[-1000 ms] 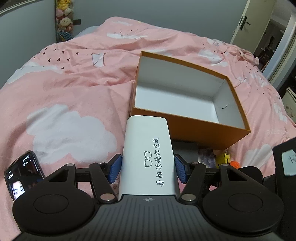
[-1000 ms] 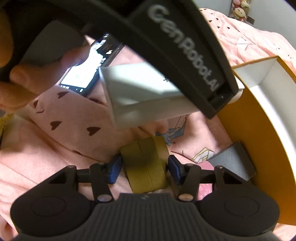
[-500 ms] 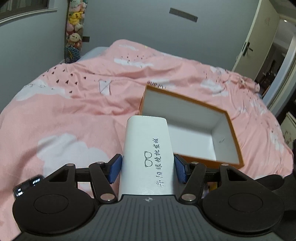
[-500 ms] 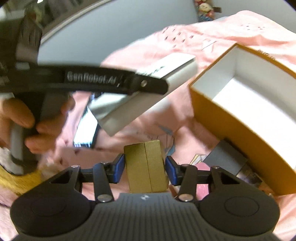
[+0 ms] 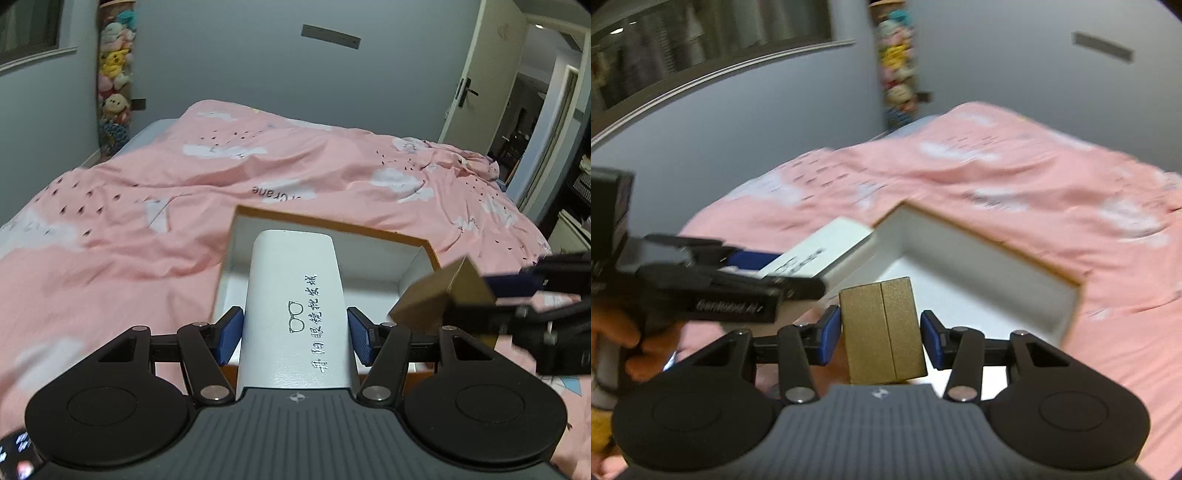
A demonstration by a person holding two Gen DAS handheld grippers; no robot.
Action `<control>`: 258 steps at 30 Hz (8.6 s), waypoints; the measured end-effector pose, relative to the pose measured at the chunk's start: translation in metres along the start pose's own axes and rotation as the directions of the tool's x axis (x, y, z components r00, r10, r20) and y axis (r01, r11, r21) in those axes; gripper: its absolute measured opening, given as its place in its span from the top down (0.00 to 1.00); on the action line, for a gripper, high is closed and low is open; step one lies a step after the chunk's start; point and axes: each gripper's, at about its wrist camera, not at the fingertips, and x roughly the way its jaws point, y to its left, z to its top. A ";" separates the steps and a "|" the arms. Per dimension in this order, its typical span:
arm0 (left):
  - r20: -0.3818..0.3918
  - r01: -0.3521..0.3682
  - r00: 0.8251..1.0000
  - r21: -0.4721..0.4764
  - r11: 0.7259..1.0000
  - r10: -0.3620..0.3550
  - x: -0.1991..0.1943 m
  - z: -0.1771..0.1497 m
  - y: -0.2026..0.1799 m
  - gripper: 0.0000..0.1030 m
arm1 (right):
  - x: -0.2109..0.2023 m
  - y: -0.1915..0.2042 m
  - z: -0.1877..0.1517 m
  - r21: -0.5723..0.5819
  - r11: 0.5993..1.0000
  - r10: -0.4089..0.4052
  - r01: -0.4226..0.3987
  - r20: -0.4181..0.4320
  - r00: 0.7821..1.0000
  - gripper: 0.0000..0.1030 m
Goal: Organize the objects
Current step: 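Lower the white case into the orange box with the left tool while the right tool carries the gold box, then lower the gold box into the orange box corner and open the right tool, then move the right tool to the pink wallet beside the orange box, then grasp the pink wallet with the right tool and lift it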
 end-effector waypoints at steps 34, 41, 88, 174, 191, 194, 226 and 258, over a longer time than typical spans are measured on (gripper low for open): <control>-0.290 -0.218 0.917 0.208 0.954 0.272 0.163 -0.017 -0.021 0.31 | 0.138 -0.097 -0.004 0.228 0.972 -0.002 0.048 -0.196 0.981 0.53; -0.300 -0.217 0.914 0.207 0.954 0.273 0.163 -0.016 -0.022 0.30 | 0.142 -0.099 -0.005 0.240 0.970 0.015 0.038 -0.212 0.977 0.53; -0.043 0.047 0.997 -0.242 0.969 -0.059 0.096 0.020 0.084 0.64 | 0.215 -0.057 0.001 0.411 0.910 0.200 -0.056 -0.316 0.927 0.53; -0.035 0.110 0.993 -0.002 0.994 -0.110 0.009 -0.040 -0.008 0.74 | 0.060 0.001 -0.048 -0.031 0.998 -0.052 0.053 0.027 0.998 0.69; -0.330 0.198 0.922 -0.048 0.979 -0.203 -0.005 -0.110 0.008 0.66 | 0.038 0.005 -0.144 0.183 0.983 0.014 0.019 -0.173 0.985 0.69; -0.355 0.216 0.911 -0.019 0.976 -0.209 -0.010 -0.112 0.005 0.61 | 0.042 0.008 -0.150 0.164 0.986 0.046 -0.010 -0.219 0.975 0.69; -0.185 0.126 0.971 -0.152 0.980 -0.154 0.033 -0.100 0.028 0.61 | 0.091 0.001 -0.102 0.145 0.989 -0.024 0.039 -0.108 0.994 0.77; -0.339 0.168 0.926 -0.029 0.985 -0.168 0.047 -0.118 0.021 0.37 | 0.091 0.009 -0.122 0.082 0.991 0.119 -0.103 -0.220 0.968 0.67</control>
